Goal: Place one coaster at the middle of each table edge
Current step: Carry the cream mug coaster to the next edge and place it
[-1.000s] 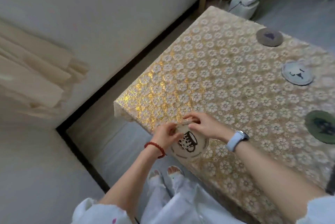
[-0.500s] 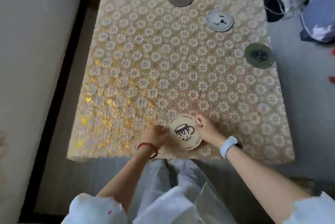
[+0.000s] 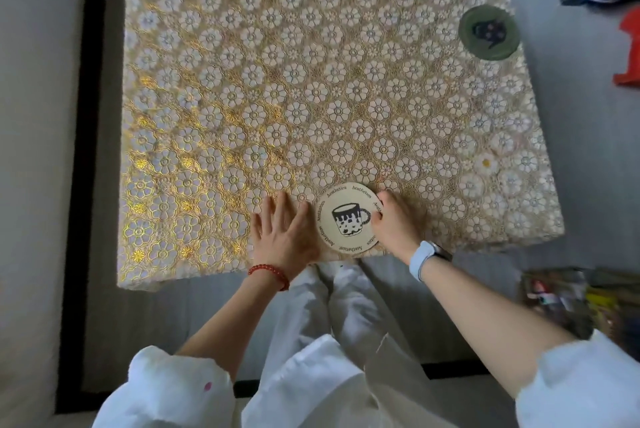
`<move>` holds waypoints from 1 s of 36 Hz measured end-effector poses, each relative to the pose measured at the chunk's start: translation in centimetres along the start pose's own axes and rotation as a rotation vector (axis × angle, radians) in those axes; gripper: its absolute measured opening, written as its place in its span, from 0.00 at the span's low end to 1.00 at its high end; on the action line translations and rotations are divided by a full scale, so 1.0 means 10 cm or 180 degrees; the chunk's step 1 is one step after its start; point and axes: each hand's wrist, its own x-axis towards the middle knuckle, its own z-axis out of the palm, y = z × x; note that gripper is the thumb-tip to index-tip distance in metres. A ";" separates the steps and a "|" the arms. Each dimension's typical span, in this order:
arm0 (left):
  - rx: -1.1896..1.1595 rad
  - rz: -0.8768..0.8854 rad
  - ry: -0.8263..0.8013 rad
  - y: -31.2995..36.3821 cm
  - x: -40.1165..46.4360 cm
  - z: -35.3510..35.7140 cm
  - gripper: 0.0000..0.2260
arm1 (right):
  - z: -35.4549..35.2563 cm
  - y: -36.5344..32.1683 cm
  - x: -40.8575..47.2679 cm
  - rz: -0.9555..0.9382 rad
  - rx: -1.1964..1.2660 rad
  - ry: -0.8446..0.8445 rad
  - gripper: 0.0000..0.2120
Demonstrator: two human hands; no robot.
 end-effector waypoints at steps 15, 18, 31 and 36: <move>-0.0131 -0.0150 0.0116 0.04 0.03 0.08 0.43 | 0.03 0.04 -0.05 -0.0050 0.0045 -0.0007 0.11; -0.0141 -0.0155 0.0119 0.04 0.02 0.09 0.42 | 0.03 0.06 -0.06 -0.0132 -0.0018 -0.0018 0.11; -0.0089 -0.0206 0.0069 0.07 0.03 0.07 0.45 | -0.02 0.32 -0.14 -0.0927 -0.0834 0.0007 0.26; -0.0016 -0.0219 0.0052 0.11 0.02 0.07 0.43 | -0.02 0.39 -0.14 -0.0994 -0.1231 -0.0185 0.32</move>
